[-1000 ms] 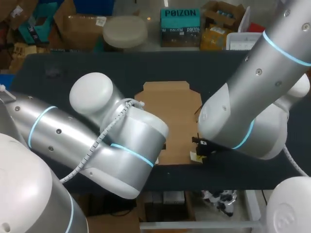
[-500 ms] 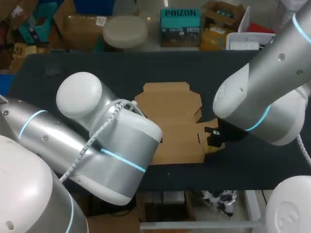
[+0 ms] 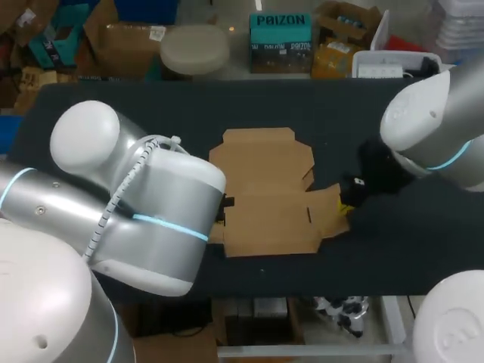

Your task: Assemble the packaging by folding the flat box into shape, placing the metal phone stand inside, and closing the box properly

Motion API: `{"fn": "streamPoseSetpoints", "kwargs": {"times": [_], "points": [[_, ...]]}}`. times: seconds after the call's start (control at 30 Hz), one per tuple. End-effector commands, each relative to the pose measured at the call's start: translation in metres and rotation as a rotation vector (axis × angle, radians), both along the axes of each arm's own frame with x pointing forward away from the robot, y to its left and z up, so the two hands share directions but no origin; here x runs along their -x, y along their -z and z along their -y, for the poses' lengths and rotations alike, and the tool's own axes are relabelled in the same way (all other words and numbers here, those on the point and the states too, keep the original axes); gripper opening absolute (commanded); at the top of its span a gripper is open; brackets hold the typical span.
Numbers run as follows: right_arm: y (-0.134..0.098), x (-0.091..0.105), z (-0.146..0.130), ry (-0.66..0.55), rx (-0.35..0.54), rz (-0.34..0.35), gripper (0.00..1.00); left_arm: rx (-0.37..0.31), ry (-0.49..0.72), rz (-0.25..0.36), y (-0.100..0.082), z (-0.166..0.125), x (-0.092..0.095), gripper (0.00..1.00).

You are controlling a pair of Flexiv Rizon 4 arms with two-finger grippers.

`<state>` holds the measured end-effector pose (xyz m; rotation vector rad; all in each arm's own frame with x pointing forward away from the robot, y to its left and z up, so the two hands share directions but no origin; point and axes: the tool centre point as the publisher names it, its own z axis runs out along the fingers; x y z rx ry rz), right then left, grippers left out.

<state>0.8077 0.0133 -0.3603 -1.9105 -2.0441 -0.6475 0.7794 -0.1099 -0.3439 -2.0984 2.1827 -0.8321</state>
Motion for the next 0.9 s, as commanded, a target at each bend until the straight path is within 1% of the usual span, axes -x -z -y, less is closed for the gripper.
{"fn": "streamPoseSetpoints", "kwargs": {"times": [0.03,0.07,0.1,0.13,0.17,0.3,0.33,0.37,0.4,0.47,0.53,0.57,0.6,0.63,0.67,0.7,0.73,0.8,0.9], "points": [[-0.008,-0.011,0.012,-0.076,-0.337,-0.062,0.01,0.081,0.061,-0.051,-0.013,-0.015,-0.011,0.0],[-0.009,-0.013,0.014,-0.08,-0.342,-0.063,0.05,0.082,0.063,-0.05,-0.015,-0.015,-0.013,0.0],[-0.01,-0.016,0.015,-0.084,-0.349,-0.066,0.13,0.084,0.068,-0.048,-0.017,-0.017,-0.015,0.0],[-0.011,-0.02,0.017,-0.084,-0.351,-0.067,0.18,0.086,0.072,-0.049,-0.018,-0.018,-0.018,0.09],[-0.012,-0.023,0.019,-0.084,-0.353,-0.068,0.22,0.09,0.073,-0.049,-0.02,-0.02,-0.021,0.22],[-0.015,-0.034,0.024,-0.09,-0.383,-0.076,0.34,0.103,0.082,-0.046,-0.023,-0.026,-0.03,0.31],[-0.015,-0.037,0.025,-0.091,-0.383,-0.077,0.38,0.103,0.083,-0.045,-0.024,-0.027,-0.032,0.34],[-0.016,-0.04,0.026,-0.09,-0.381,-0.081,0.42,0.106,0.089,-0.045,-0.024,-0.029,-0.034,0.41],[-0.016,-0.043,0.026,-0.093,-0.389,-0.087,0.47,0.11,0.096,-0.045,-0.025,-0.03,-0.037,0.45],[-0.018,-0.048,0.028,-0.09,-0.394,-0.089,0.49,0.115,0.1,-0.043,-0.026,-0.034,-0.042,0.49],[-0.019,-0.053,0.029,-0.092,-0.404,-0.091,0.58,0.127,0.104,-0.041,-0.027,-0.038,-0.046,0.62],[-0.02,-0.055,0.029,-0.088,-0.404,-0.092,0.65,0.132,0.104,-0.044,-0.027,-0.04,-0.048,0.68],[-0.021,-0.058,0.029,-0.087,-0.409,-0.093,0.67,0.139,0.106,-0.047,-0.027,-0.042,-0.051,0.73],[-0.022,-0.06,0.029,-0.087,-0.41,-0.093,0.72,0.141,0.105,-0.049,-0.028,-0.044,-0.053,0.9],[-0.023,-0.063,0.029,-0.084,-0.41,-0.093,0.77,0.149,0.108,-0.053,-0.028,-0.045,-0.055,1.0],[-0.024,-0.065,0.029,-0.085,-0.411,-0.094,0.82,0.155,0.114,-0.054,-0.028,-0.047,-0.057,1.0],[-0.025,-0.069,0.029,-0.085,-0.412,-0.095,0.84,0.156,0.113,-0.055,-0.029,-0.05,-0.06,1.0],[-0.027,-0.073,0.028,-0.089,-0.419,-0.099,0.86,0.168,0.124,-0.06,-0.03,-0.051,-0.063,1.0],[-0.029,-0.08,0.027,-0.093,-0.426,-0.103,0.85,0.171,0.134,-0.063,-0.033,-0.056,-0.068,1.0]]}}
